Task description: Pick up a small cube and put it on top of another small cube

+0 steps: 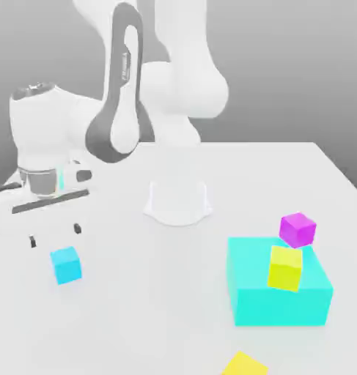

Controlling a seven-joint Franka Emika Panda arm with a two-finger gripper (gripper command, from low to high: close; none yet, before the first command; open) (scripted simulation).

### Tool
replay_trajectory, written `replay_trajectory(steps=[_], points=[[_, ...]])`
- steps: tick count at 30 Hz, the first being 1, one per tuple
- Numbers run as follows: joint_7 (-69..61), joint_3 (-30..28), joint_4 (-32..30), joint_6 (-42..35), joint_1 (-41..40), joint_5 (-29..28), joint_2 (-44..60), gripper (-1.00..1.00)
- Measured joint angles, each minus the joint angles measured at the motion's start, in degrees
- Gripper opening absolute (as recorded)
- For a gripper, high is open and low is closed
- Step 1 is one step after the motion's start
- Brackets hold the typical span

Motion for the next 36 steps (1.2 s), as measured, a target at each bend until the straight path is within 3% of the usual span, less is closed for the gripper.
replay_trajectory(steps=[5,6,13,22,36], points=[[1.0,-0.3,1.6,8.3,0.8,-0.7,10.1,0.0],[1.1,-0.4,1.9,9.9,0.9,-0.7,12.1,-1.0],[1.0,-0.5,2.0,10.4,1.0,-0.6,12.6,-1.0],[-1.3,1.1,0.0,-3.0,1.3,1.3,-2.9,-1.0],[-20.2,14.1,7.9,-19.1,23.8,8.9,-12.8,-1.0]])
